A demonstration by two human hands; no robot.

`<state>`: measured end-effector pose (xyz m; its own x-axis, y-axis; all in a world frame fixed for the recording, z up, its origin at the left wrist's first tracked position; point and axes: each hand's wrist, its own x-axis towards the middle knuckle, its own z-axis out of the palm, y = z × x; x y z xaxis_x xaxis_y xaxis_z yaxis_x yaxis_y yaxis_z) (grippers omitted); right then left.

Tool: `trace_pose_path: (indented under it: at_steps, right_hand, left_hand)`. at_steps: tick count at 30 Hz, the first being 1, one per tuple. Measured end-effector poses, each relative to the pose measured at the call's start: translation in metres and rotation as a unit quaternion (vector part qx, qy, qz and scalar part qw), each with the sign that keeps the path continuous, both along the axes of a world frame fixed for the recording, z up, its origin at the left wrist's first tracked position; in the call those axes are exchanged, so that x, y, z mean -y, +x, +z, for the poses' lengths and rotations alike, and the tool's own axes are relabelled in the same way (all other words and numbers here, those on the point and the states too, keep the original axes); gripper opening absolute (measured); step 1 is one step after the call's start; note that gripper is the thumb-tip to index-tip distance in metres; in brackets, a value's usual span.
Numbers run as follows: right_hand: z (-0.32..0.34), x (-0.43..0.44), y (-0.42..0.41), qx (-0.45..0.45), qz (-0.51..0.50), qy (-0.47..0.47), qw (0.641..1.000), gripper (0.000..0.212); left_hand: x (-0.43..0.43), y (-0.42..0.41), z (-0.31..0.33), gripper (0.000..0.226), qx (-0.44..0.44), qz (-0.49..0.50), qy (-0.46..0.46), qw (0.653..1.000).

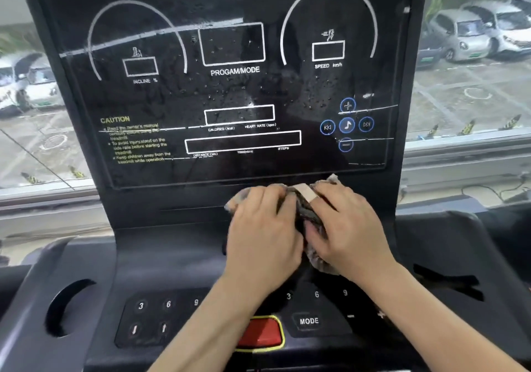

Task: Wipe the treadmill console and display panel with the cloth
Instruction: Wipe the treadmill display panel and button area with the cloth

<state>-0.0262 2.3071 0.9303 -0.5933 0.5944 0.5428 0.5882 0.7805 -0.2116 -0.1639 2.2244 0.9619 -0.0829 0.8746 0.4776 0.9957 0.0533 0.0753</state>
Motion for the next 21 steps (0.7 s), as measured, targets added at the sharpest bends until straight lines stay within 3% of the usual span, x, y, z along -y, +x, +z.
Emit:
trace_pose_path:
  at_steps: [4,8,13,21]
  right_hand:
    - [0.009,-0.01,0.02,-0.028,0.029,-0.041,0.998,0.033]
    - [0.004,-0.028,0.033,-0.012,-0.027,0.015,0.999,0.026]
    - [0.006,-0.028,0.011,0.01,-0.006,0.064,0.998,0.004]
    - [0.002,0.002,-0.072,0.007,0.058,0.121,0.991,0.019]
  left_hand:
    - [-0.024,0.013,-0.021,0.022,-0.013,-0.011,0.023,1.0]
    - [-0.048,0.026,-0.027,0.008,-0.026,-0.068,0.079,0.994]
    - [-0.046,0.002,-0.029,0.008,-0.008,-0.076,0.082,0.994]
    - [-0.001,-0.076,-0.034,0.01,0.026,-0.033,0.113,0.993]
